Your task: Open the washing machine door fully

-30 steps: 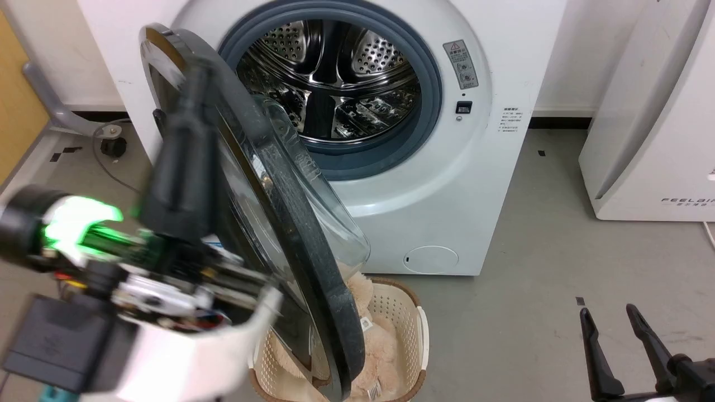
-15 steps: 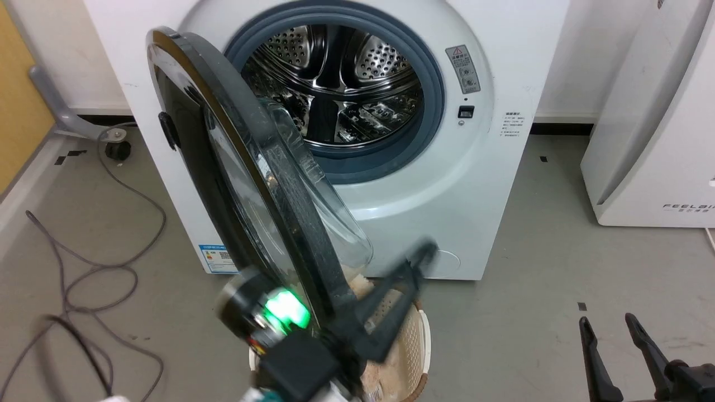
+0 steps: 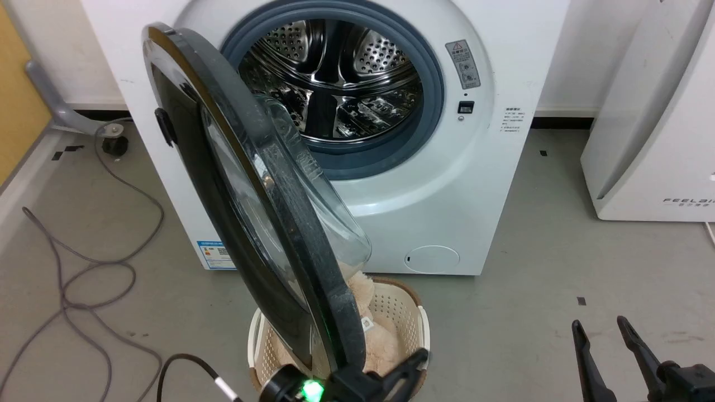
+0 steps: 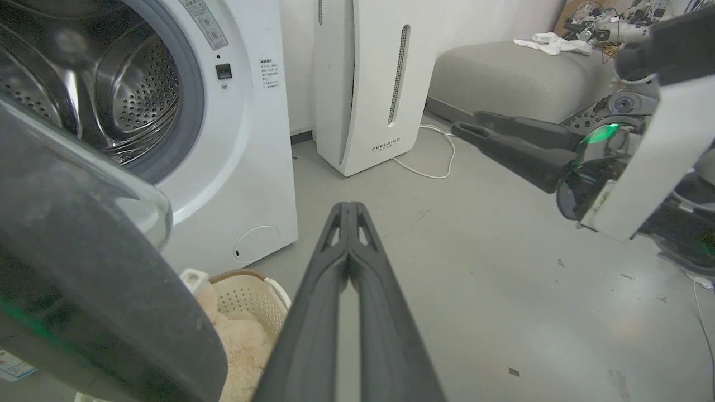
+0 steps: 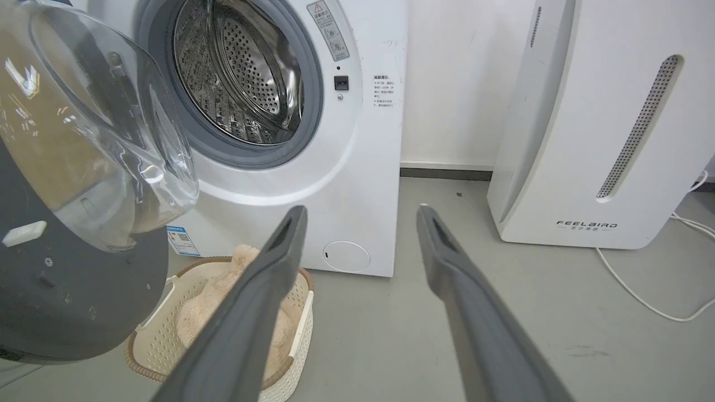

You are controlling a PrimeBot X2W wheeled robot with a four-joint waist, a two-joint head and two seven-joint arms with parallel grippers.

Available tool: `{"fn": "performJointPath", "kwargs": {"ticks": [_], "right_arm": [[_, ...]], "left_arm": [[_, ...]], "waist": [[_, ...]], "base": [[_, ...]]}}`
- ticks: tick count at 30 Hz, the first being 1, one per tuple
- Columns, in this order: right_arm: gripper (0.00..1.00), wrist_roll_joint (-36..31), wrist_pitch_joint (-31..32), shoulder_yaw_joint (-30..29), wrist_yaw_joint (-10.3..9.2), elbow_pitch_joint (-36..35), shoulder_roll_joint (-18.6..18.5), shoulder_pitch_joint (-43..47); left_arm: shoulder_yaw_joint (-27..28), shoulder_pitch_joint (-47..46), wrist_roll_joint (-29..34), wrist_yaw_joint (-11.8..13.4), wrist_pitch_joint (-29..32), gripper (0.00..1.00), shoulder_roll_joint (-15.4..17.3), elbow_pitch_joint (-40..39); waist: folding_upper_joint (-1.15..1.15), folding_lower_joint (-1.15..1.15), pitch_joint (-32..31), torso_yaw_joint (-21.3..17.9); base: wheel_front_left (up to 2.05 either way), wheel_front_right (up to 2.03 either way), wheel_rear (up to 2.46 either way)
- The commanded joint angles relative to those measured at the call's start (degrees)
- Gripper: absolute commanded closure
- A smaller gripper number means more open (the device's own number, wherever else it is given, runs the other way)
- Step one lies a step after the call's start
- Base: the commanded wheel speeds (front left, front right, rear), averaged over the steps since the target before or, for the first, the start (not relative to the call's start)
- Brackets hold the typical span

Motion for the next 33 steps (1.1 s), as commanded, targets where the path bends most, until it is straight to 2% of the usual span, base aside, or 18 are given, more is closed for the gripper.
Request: {"fn": "performJointPath", "kwargs": {"ticks": [1,7,13,22,33], "right_arm": [[0.0,0.57,-0.09,0.05,-0.04,0.23,0.24,0.61],[0.0,0.59,0.08,0.05,-0.04,0.55,0.24,0.47],[0.0,0.75,0.15,0.27,-0.04,0.83,0.24,0.43],[0.0,1.36,-0.15,0.19,-0.04,1.36,0.24,0.57],[0.0,1.29,-0.14,-0.01,-0.04,1.89,0.24,0.49]], "left_arm": [[0.66,0.01,0.16,0.64,-0.64,1.0,-0.4,1.24],[3.68,-3.0,0.5,3.71,-4.09,1.0,-2.9,8.77],[5.45,-4.11,0.44,5.58,-6.43,1.0,-3.64,12.69],[7.65,-0.33,-0.32,9.19,-8.32,1.0,-3.08,10.76],[10.0,5.11,-1.86,12.86,-10.15,1.0,-2.6,5.53]], "waist": [[0.0,0.0,0.07,-0.1],[0.0,0.0,0.25,-0.39],[0.0,0.0,0.31,-0.76],[0.0,0.0,0.48,-0.61],[0.0,0.0,0.13,2.48]], "base": [[0.0,0.0,0.0],[0.0,0.0,0.0],[0.0,0.0,0.0],[0.0,0.0,0.0],[0.0,0.0,0.0]]}}
